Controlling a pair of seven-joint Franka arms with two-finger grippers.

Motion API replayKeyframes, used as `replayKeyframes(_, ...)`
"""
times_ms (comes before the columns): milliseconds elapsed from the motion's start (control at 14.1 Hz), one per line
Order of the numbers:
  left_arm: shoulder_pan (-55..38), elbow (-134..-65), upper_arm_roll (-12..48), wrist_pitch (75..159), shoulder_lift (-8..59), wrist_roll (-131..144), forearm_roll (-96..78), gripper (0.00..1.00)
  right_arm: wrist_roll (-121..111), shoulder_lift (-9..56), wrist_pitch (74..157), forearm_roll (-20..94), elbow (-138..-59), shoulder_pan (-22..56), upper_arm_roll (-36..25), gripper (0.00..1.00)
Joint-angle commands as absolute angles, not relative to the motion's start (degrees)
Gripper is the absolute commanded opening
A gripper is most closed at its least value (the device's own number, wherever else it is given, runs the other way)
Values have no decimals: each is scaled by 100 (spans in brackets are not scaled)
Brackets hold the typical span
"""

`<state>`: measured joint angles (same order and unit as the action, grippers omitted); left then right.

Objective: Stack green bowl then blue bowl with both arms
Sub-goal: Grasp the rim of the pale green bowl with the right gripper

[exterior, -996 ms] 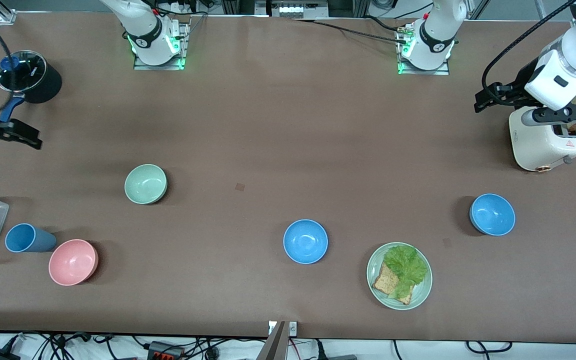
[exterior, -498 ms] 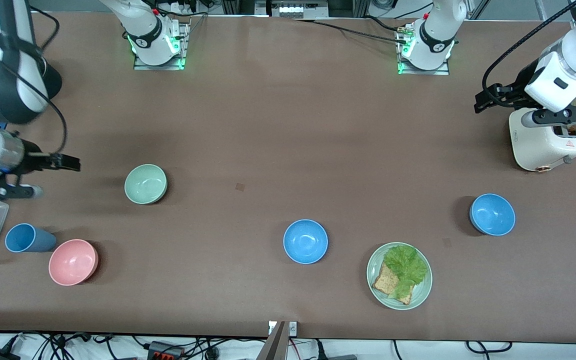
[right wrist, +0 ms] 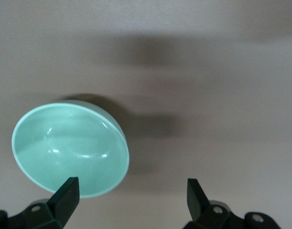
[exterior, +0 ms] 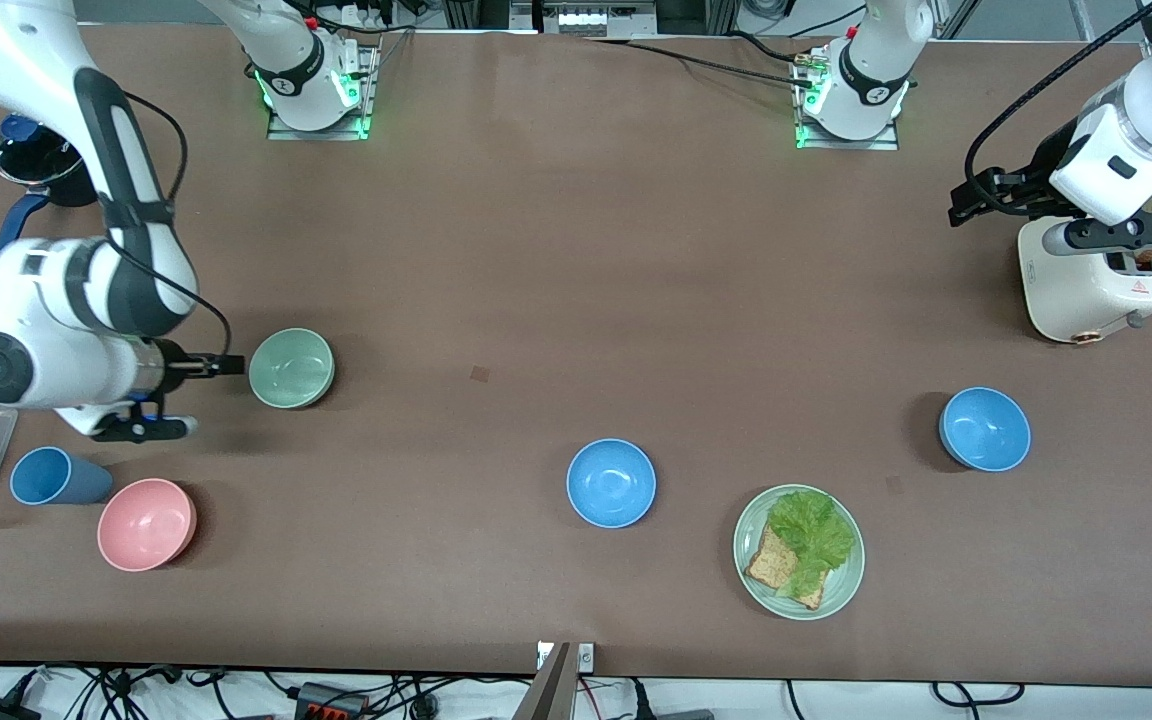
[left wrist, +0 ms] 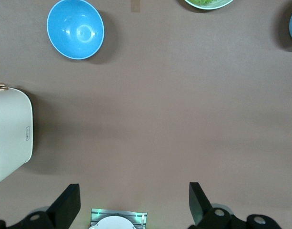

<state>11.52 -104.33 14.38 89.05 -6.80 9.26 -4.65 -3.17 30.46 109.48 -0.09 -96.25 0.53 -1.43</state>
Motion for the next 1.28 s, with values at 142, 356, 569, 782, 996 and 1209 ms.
replayKeyframes(142,1187,-10257,1433,8771,-606,782,-615,100,-422,3427,11294,105,-9615,114,-132,100)
replayKeyframes(356,1187,-10266,1433,8771,-607,782,-615,100,-422,3585,11329,114,-9659,123,-132,89)
replayKeyframes(569,1187,-10266,1424,8771,-606,782,-615,100,-422,3630,11373,149,-9659,149,-132,51)
replayKeyframes(782,1187,-10257,1424,8763,-606,782,-615,100,-422,3630,11320,141,-9659,176,-132,8)
replayKeyframes(996,1187,-10266,1424,8763,-606,782,-615,100,-422,3621,11312,149,-9624,211,-18,0)
replayKeyframes(1209,1187,-10257,1424,8763,-606,782,-615,100,-317,3560,11312,184,-9449,500,-9,0)
